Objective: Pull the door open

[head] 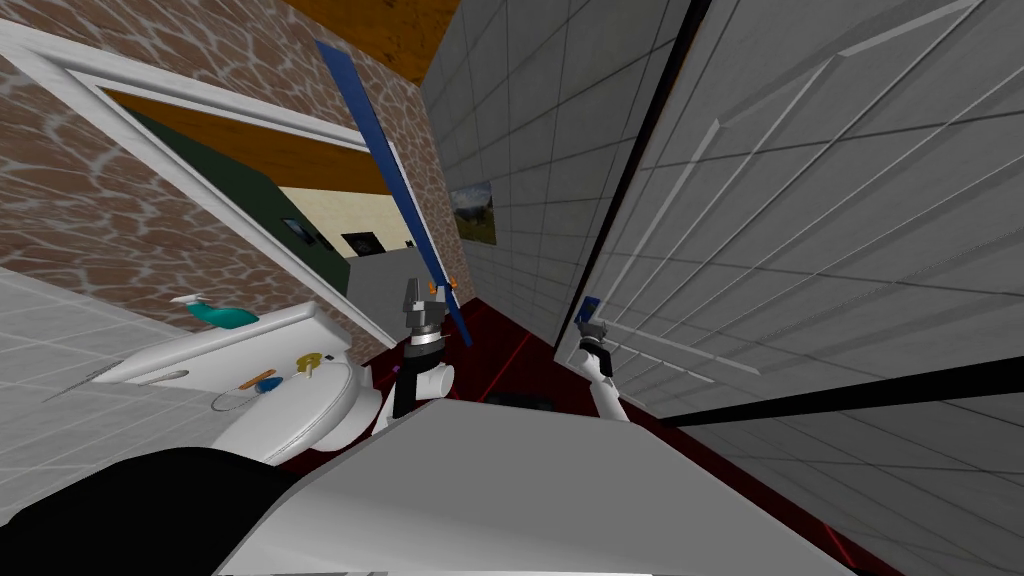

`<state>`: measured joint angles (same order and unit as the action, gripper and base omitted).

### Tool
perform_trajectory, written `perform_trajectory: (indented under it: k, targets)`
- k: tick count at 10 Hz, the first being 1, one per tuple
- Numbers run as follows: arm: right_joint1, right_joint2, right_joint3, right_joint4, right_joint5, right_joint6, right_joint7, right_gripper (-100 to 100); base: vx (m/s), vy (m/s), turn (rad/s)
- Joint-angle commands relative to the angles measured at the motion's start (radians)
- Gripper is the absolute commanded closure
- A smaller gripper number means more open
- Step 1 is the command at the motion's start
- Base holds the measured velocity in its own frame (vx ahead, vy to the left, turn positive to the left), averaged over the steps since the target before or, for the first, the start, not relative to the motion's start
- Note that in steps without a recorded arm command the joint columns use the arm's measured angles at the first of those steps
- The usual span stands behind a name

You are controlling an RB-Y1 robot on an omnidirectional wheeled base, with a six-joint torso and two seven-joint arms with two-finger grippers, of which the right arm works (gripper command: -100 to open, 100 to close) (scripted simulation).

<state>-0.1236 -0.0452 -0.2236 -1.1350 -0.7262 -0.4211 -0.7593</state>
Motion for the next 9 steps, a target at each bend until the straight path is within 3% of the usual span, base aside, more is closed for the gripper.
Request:
perform_trajectory:
  k: [1,3,4,7,8,9]
  targets:
    - [-0.001,0.02,-0.002,-0.01,-0.033,0.002,-0.04,-100,-0.08,-0.031,0.056]
    - [-0.002,0.02,-0.002,-0.008,-0.033,0.002,-0.039,-100,-0.052,-0.015,0.023]
    - [0.009,-0.016,-0.007,-0.004,-0.043,0.003,-0.07,-100,0.09,0.011,0.108]
    - [0.021,-0.05,-0.013,0.0,-0.051,0.005,-0.096,-100,0.129,-0.006,0.058]
    - [0.029,-0.074,-0.018,0.003,-0.058,0.007,-0.116,-100,0.14,-0.004,0.104]
    - [0.034,-0.086,-0.02,0.004,-0.061,0.007,-0.126,-100,0.134,-0.011,0.063]
